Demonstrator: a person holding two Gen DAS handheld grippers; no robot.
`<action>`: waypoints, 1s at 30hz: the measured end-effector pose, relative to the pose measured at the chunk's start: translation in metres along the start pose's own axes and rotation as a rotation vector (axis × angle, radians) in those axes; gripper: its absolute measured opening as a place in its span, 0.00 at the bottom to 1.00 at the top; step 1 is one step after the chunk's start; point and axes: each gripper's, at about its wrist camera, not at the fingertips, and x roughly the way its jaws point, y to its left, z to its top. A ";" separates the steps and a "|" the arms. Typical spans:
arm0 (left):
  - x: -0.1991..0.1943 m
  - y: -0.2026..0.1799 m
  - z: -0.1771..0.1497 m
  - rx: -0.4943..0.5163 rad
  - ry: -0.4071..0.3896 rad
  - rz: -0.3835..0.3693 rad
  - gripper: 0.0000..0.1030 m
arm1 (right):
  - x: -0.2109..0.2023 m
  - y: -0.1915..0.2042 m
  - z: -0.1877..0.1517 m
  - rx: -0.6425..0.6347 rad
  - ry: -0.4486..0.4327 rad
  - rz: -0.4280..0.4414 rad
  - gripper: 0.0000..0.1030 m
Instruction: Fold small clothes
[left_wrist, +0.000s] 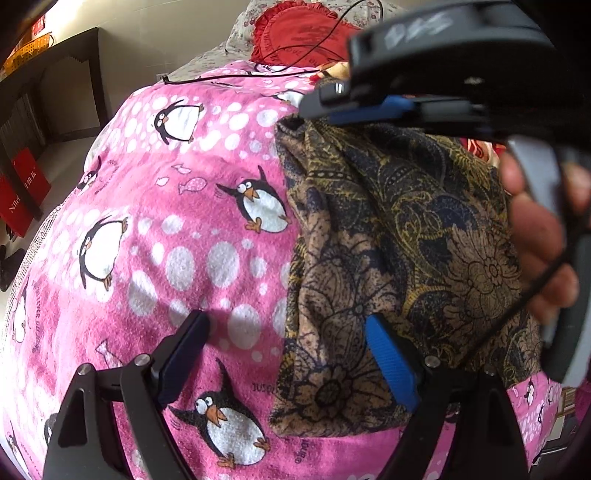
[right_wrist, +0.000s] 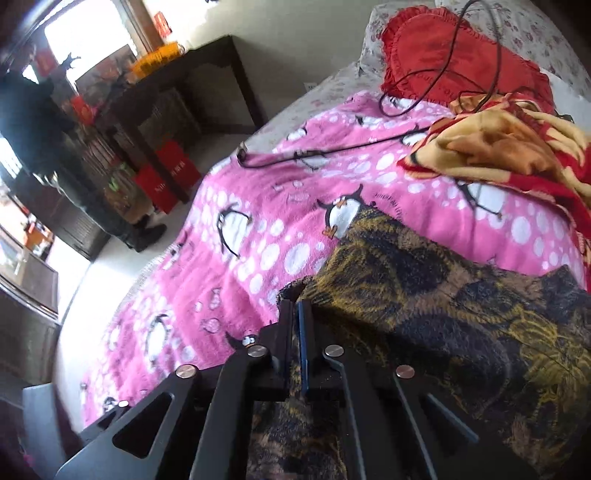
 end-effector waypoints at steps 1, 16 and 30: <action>0.000 0.000 0.000 -0.001 -0.001 0.000 0.88 | -0.005 -0.002 -0.001 0.008 -0.001 0.005 0.25; -0.002 0.013 -0.008 0.004 -0.027 -0.088 0.93 | 0.044 0.027 0.002 -0.147 0.097 -0.299 0.56; 0.004 0.013 0.015 -0.083 -0.042 -0.297 0.23 | -0.037 -0.026 -0.003 0.051 -0.019 -0.024 0.03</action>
